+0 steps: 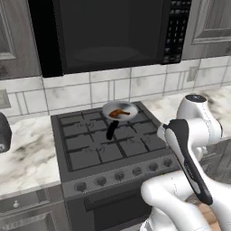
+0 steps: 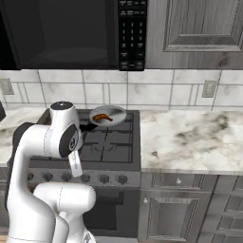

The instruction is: Take the chicken drumsticks from the pan and place one on each plate on the dining counter.

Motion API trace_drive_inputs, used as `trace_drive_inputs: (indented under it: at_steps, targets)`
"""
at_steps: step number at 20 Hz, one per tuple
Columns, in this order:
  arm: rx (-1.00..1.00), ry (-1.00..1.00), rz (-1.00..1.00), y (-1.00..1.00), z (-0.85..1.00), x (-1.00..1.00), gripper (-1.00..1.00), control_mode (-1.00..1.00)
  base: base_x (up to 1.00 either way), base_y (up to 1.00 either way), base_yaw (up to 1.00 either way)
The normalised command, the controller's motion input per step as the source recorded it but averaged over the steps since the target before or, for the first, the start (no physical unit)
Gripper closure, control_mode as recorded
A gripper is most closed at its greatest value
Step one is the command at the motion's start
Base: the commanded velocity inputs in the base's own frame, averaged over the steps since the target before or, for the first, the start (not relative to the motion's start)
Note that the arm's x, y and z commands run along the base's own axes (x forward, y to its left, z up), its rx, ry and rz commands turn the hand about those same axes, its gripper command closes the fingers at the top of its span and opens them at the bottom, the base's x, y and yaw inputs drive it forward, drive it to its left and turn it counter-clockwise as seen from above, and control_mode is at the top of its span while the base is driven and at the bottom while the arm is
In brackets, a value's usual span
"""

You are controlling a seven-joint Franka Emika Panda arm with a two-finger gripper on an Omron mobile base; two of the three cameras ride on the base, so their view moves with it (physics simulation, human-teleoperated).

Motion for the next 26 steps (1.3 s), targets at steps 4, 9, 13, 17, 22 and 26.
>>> trace_drive_inputs:
  at_steps: [4,9,13,17,22,26]
  targets:
    - [0.00,0.00,0.00,0.00,0.00,0.00,-1.00,1.00,0.46,-0.20,0.00]
    - [0.00,-0.06,0.00,-0.14,0.00,0.32,-1.00,-1.00,0.19,-0.07,0.00]
    - [0.01,-0.13,0.00,-0.30,0.00,0.74,-1.00,-1.00,0.00,0.00,0.00]
    - [0.00,-0.15,0.02,-0.19,0.00,0.92,-1.00,-1.00,0.00,0.00,0.00]
    - [0.00,-0.11,0.09,0.00,0.00,0.95,-1.00,-1.00,0.00,0.00,0.00]
    - [0.00,0.00,0.02,0.11,0.00,0.91,-1.00,-1.00,0.00,0.00,0.00]
